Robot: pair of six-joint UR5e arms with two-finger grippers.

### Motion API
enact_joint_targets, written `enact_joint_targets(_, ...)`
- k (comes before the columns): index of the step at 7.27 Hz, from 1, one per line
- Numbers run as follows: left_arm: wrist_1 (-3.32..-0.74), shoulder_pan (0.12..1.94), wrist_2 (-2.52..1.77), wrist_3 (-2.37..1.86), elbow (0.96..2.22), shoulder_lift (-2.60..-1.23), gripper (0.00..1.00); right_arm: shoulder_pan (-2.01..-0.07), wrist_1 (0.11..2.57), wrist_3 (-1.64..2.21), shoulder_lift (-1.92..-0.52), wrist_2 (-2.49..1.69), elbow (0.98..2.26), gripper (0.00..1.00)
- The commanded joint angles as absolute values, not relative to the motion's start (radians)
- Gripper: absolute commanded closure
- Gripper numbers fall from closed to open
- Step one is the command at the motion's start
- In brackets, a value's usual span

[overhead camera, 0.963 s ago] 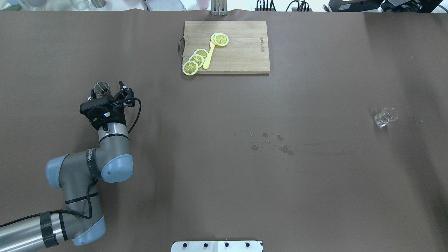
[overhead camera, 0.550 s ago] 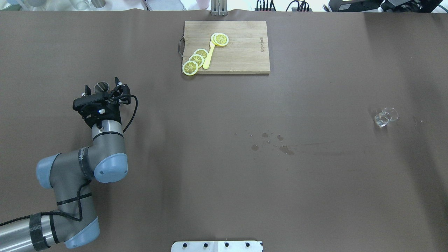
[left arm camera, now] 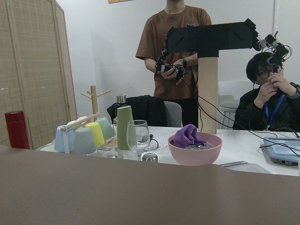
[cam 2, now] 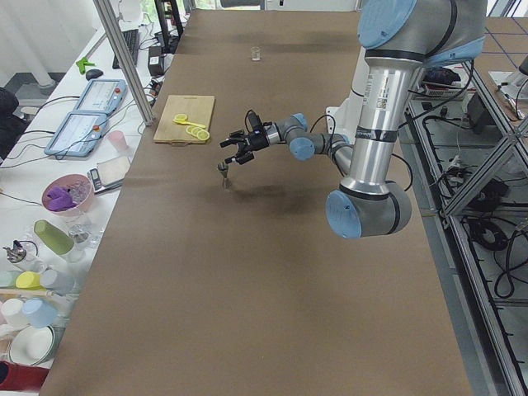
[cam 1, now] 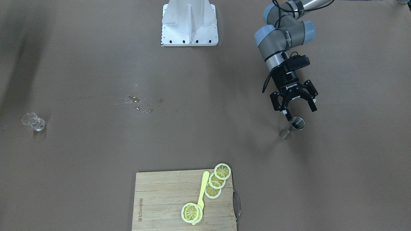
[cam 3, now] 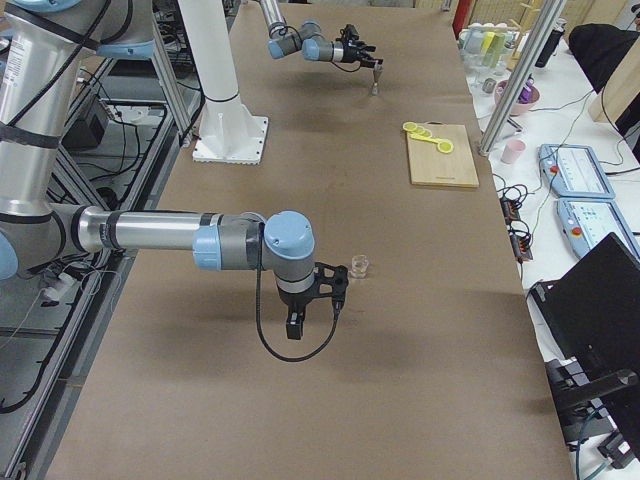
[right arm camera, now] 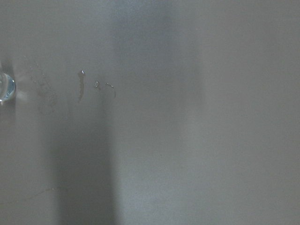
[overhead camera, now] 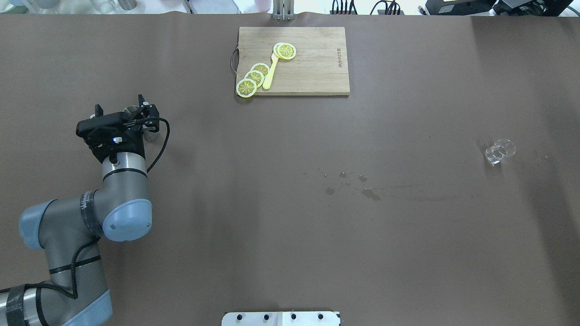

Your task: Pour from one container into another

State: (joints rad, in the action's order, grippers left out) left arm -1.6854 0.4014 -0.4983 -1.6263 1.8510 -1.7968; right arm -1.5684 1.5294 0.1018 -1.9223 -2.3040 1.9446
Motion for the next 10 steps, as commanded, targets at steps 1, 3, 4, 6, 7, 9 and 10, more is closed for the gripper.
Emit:
enact_joint_targets(1,-1.506,0.399,-0.534,-1.626,1.966,-1.805,0.03,-1.577,1.526,0.095,-1.919,-2.301,1.942,0.00)
enact_joint_targets(3,-1.369,0.391,-0.575,-1.626,1.982,-1.853,0.03,-1.586,1.539,0.092,-1.925,-2.302,1.942,0.00)
enact_joint_targets(4,-1.338,0.390,-0.580,-1.564,1.991,-1.874,0.03,-1.588,1.540,0.078,-1.930,-2.303,1.944,0.00)
enact_joint_targets(6,-1.348,0.390,-0.653,-1.374,1.987,-1.923,0.04,-1.589,1.542,0.002,-1.933,-2.302,1.936,0.00)
enact_joint_targets(7,-1.371,0.388,-0.711,-1.238,1.982,-1.943,0.05,-1.600,1.542,0.002,-1.933,-2.303,1.937,0.00)
enact_joint_targets(9,-1.539,0.390,-0.893,-0.921,1.976,-1.962,0.05,-1.600,1.542,0.000,-1.937,-2.301,1.937,0.00)
enact_joint_targets(10,-1.627,0.390,-0.985,-0.785,1.970,-1.968,0.06,-1.600,1.540,0.000,-1.937,-2.301,1.937,0.00)
